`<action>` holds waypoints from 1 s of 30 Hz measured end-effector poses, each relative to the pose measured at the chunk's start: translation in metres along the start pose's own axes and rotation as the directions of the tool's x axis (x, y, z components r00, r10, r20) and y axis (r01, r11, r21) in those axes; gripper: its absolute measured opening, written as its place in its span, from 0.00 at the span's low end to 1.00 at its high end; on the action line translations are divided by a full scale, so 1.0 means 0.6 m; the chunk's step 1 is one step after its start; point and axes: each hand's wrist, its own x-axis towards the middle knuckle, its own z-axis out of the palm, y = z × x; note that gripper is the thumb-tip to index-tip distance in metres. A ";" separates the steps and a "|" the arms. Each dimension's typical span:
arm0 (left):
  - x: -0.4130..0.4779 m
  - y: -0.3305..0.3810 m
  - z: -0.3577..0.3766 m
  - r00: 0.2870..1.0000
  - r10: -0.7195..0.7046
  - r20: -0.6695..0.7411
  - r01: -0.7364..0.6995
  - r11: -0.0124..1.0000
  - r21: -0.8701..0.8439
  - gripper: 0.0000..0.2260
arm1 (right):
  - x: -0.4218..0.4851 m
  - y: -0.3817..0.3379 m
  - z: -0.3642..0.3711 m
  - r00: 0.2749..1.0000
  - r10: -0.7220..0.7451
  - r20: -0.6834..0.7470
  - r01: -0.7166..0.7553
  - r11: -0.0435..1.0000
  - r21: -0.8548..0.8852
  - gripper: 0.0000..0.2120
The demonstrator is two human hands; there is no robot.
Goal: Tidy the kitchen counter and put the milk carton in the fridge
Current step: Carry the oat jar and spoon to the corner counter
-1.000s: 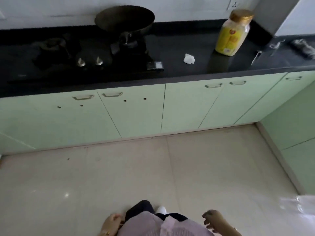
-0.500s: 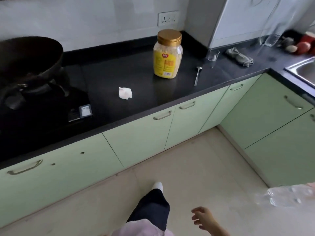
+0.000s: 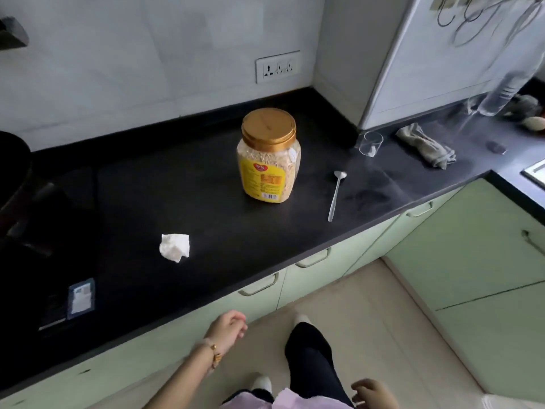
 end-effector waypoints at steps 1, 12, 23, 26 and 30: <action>0.000 0.027 0.001 0.999 0.034 -0.004 -0.034 0.999 -0.015 0.09 | 0.019 -0.024 -0.019 0.999 -0.032 -0.005 0.032 0.999 0.004 0.10; 0.076 0.259 -0.008 0.721 0.483 -0.497 -0.268 0.855 0.443 0.11 | 0.070 -0.430 -0.243 0.774 -0.632 0.037 0.630 0.763 -0.144 0.17; 0.115 0.232 0.004 0.822 0.391 -0.414 0.037 0.689 0.724 0.22 | 0.154 -0.572 -0.279 0.821 -0.544 -0.172 0.476 0.820 -0.318 0.11; 0.111 0.235 0.005 0.826 0.390 -0.406 0.043 0.675 0.737 0.23 | 0.168 -0.577 -0.272 0.838 -0.505 -0.205 0.430 0.844 -0.322 0.14; 0.111 0.238 0.000 0.832 0.392 -0.392 0.045 0.657 0.752 0.23 | 0.175 -0.586 -0.258 0.851 -0.470 -0.233 0.388 0.863 -0.323 0.14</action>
